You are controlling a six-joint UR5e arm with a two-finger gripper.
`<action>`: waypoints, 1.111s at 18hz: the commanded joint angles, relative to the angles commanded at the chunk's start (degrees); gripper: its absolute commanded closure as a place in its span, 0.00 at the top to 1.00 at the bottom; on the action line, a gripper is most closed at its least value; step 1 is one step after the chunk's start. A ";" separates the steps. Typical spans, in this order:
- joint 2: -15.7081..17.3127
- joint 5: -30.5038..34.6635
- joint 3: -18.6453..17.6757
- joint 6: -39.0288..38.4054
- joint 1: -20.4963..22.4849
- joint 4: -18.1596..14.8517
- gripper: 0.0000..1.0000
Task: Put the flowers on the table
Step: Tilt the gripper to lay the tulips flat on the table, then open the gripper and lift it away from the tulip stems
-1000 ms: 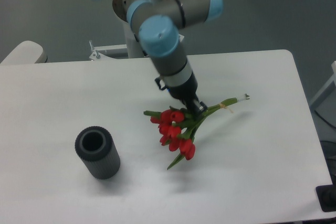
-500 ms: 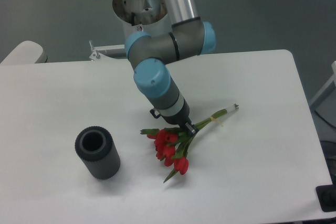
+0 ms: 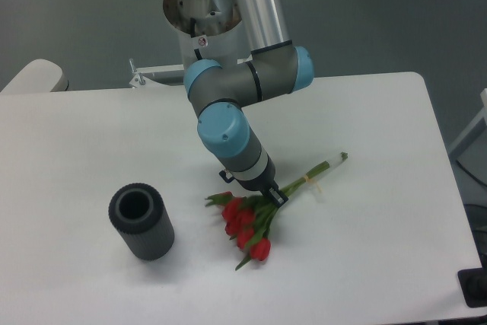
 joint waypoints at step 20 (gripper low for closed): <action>8.62 -21.09 19.25 5.95 7.20 -18.63 1.00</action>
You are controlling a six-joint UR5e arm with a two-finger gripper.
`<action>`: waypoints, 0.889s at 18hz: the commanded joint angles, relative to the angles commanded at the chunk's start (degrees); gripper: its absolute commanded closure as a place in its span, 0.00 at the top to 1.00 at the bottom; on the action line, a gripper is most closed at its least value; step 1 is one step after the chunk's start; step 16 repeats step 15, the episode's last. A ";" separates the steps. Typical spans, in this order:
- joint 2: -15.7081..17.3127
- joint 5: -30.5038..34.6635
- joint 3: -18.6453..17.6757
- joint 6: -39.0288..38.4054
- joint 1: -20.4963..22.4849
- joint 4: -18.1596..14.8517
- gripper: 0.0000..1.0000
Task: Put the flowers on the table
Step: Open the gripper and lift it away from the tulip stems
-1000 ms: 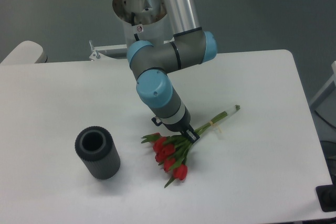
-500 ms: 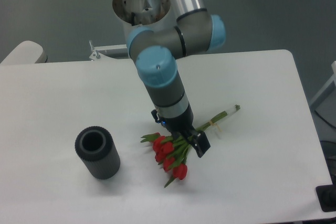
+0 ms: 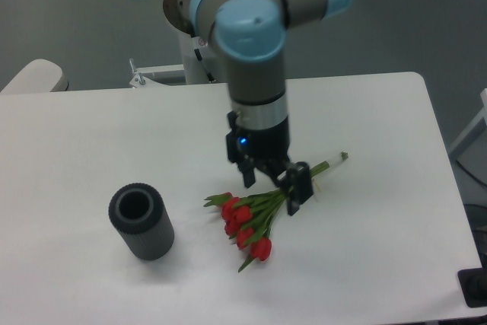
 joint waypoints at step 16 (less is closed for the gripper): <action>-1.05 -3.52 -0.52 20.15 7.48 -0.09 1.00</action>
